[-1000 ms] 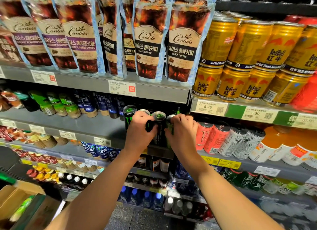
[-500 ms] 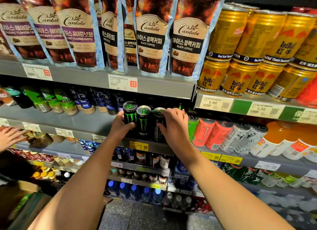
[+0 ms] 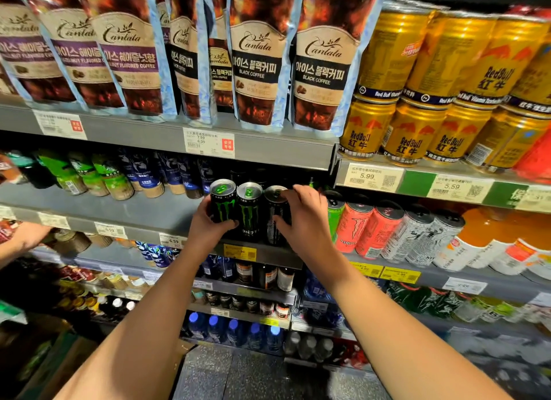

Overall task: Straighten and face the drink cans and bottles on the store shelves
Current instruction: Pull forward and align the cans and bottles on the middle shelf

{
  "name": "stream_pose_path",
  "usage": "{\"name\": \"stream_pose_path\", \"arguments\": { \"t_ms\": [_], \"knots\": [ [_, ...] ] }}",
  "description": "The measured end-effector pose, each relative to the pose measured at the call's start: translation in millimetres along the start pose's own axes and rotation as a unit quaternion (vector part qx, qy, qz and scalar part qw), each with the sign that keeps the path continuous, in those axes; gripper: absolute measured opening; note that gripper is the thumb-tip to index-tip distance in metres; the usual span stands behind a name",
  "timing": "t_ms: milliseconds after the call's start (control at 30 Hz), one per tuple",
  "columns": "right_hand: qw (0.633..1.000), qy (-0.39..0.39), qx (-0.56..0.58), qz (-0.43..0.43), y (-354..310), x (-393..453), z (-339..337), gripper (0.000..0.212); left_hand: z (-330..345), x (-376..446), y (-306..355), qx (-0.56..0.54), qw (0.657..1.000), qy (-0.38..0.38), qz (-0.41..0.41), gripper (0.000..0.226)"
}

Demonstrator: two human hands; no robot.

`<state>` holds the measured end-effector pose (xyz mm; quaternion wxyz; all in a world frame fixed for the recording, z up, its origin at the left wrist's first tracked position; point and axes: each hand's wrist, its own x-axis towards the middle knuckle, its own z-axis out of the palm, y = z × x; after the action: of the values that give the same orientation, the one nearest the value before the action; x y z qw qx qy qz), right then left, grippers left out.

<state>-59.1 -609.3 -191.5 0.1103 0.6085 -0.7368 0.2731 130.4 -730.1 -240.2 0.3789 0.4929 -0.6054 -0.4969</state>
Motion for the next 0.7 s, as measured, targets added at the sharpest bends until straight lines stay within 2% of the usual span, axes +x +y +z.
{"name": "stream_pose_path", "arguments": {
  "t_ms": [167,233,300,500,567,700],
  "knots": [
    [0.995,0.056,0.071,0.035,14,-24,-10,0.047,26,-44,11,-0.021,0.991,0.087,0.102,0.087],
    [0.991,0.086,0.093,0.038,22,-37,-15,0.044,38,-62,15,-0.005,0.985,0.135,0.107,0.081],
    [0.988,0.104,0.102,0.048,32,-50,-20,0.042,50,-77,18,0.002,0.982,0.149,0.115,0.070],
    [0.973,0.137,0.113,0.149,56,-86,-27,0.036,104,-106,19,0.008,0.989,0.041,0.142,0.045],
    [0.948,0.165,0.153,0.225,64,-95,-29,0.033,126,-115,19,-0.009,0.990,0.009,0.140,0.034],
    [0.872,0.233,0.233,0.362,85,-109,-35,0.037,168,-123,25,-0.031,0.992,-0.025,0.117,0.021]
  ]
}}
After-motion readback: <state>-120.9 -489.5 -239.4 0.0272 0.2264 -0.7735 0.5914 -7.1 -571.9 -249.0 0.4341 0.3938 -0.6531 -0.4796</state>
